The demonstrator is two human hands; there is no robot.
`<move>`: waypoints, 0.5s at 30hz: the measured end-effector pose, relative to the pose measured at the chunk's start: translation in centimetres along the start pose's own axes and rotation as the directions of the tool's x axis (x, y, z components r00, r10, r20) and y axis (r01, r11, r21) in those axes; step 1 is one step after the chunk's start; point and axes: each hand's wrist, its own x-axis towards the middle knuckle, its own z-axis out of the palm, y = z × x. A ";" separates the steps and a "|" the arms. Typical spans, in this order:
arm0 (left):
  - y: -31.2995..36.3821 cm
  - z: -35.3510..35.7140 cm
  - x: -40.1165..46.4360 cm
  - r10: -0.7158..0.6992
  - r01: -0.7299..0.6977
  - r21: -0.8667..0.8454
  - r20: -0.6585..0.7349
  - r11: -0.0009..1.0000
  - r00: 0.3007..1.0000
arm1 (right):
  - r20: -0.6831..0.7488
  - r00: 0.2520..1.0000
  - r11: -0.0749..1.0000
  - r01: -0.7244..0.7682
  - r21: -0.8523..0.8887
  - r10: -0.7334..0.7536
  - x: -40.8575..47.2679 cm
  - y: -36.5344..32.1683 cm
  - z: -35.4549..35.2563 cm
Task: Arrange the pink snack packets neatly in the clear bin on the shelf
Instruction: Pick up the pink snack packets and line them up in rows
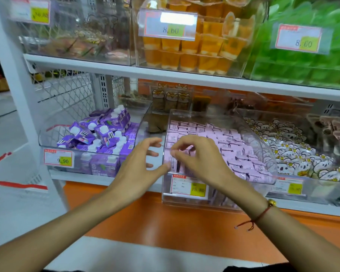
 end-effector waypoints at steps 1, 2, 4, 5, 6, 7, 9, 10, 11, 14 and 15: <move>0.1 0.0 -0.1 0.049 -0.048 0.030 -0.029 0.998 0.998 | -0.056 0.998 0.999 0.028 0.028 -0.027 0.1 -0.3 -0.1; 0.3 0.0 -0.2 0.087 -0.085 0.053 -0.046 0.995 0.995 | -0.124 0.991 0.995 0.054 0.079 -0.044 0.2 -0.7 -0.2; 0.6 -0.1 -0.3 0.137 -0.132 0.086 -0.054 0.988 0.989 | -0.269 0.962 0.977 0.097 0.191 -0.043 0.4 -1.6 -0.7; 0.7 0.0 -0.3 0.157 -0.152 0.094 -0.050 0.984 0.986 | -0.331 0.943 0.963 0.117 0.243 -0.031 0.6 -1.9 -1.1; 0.9 0.0 -0.3 0.178 -0.173 0.096 -0.047 0.980 0.983 | -0.378 0.926 0.946 0.135 0.294 -0.015 0.7 -2.3 -1.4; 1.1 0.1 -0.3 0.201 -0.196 0.093 -0.053 0.976 0.978 | -0.408 0.913 0.926 0.146 0.347 0.009 0.7 -2.5 -1.7; 1.6 0.1 -0.3 0.247 -0.239 0.083 -0.102 0.967 0.964 | -0.432 0.898 0.875 0.139 0.464 0.086 0.5 -2.9 -1.9; 1.9 0.0 -0.2 0.269 -0.259 0.088 -0.128 0.962 0.955 | -0.425 0.895 0.837 0.127 0.532 0.135 0.4 -3.1 -2.0; 2.1 -0.2 -0.1 0.291 -0.279 0.098 -0.146 0.955 0.946 | -0.403 0.896 0.788 0.109 0.606 0.186 0.3 -3.2 -2.0; 2.4 -0.6 0.2 0.246 -0.250 -0.011 -0.130 0.968 0.960 | -0.264 0.914 0.624 0.014 0.781 0.310 0.3 -3.2 -2.5; 2.6 -0.7 0.3 0.162 -0.173 -0.135 -0.090 0.976 0.983 | -0.197 0.924 0.599 -0.043 0.799 0.329 0.4 -2.9 -2.7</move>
